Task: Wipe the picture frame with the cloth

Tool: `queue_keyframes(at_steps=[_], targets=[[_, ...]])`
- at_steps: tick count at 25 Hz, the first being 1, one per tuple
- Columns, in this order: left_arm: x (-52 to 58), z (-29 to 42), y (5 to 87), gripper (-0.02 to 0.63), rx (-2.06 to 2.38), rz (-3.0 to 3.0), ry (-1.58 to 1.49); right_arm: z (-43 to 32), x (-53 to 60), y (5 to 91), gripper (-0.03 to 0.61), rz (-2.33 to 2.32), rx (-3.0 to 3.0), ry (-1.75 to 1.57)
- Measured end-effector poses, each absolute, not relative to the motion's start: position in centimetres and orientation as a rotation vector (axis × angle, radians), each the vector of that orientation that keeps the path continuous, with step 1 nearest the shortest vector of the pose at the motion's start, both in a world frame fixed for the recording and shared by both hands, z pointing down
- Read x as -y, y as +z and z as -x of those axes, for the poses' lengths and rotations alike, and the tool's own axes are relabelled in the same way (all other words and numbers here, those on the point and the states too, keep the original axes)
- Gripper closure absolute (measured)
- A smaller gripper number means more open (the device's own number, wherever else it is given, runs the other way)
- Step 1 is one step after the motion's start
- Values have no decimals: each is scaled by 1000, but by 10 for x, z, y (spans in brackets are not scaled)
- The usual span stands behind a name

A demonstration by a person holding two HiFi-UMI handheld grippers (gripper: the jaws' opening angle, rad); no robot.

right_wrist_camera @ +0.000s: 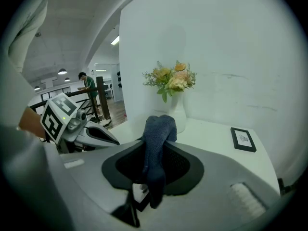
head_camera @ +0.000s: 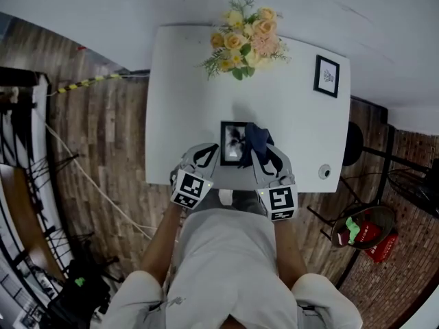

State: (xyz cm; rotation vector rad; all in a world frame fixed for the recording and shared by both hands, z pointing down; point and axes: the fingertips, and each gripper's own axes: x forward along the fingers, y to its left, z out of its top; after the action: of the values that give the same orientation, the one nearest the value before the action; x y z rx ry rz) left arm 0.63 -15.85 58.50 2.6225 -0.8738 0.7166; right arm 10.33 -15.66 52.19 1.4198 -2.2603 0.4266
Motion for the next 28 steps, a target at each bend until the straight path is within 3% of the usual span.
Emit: queue_keyframes(at_steps=[28], targets=[[145, -24, 652, 594, 769, -2547, 878, -76, 169, 580, 480, -1255, 2279, 500]])
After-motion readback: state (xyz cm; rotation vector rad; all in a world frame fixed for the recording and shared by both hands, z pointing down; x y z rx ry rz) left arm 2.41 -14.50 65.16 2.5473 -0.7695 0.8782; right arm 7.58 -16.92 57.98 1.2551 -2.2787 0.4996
